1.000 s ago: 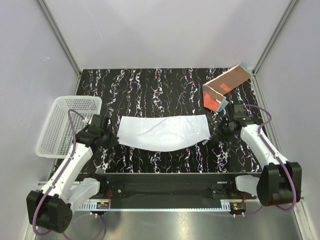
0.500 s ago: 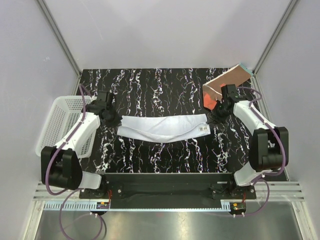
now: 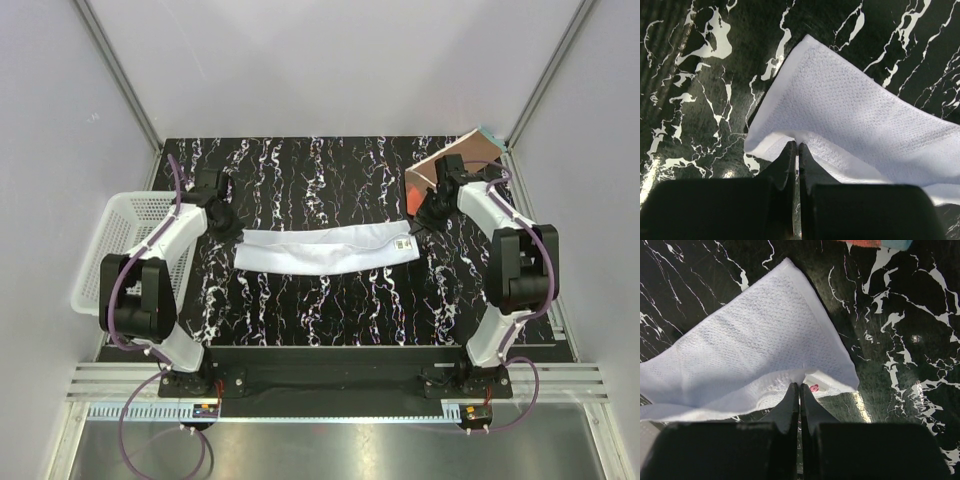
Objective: Roll the towels
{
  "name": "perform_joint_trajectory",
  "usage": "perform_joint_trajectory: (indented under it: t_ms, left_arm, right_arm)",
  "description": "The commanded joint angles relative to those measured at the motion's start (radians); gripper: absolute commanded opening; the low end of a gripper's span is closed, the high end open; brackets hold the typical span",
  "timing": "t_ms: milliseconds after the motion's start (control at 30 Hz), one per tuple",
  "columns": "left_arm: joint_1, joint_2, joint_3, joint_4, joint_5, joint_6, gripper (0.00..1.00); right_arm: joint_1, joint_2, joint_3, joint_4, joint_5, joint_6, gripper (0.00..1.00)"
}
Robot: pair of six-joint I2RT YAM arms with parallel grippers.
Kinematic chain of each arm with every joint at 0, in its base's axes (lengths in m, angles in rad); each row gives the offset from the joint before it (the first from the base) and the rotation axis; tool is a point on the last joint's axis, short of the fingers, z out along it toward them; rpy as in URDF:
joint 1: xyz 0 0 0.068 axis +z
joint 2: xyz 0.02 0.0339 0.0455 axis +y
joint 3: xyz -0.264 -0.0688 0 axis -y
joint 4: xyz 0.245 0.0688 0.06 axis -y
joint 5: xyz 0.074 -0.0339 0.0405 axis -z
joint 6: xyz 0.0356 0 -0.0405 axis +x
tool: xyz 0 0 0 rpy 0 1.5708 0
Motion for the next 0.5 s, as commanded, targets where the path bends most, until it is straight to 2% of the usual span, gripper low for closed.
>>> perform_joint_trajectory:
  t_ms: [0, 467]
  left_arm:
    - [0.016, 0.019, 0.048, 0.034, 0.016, 0.024, 0.00]
    - [0.037, 0.081, 0.080, 0.043, 0.018, 0.038, 0.00]
  right_arm:
    - [-0.007, 0.026, 0.066, -0.014, 0.023, -0.027, 0.00]
    - [-0.020, 0.145, 0.232, -0.064, 0.020, -0.051, 0.00]
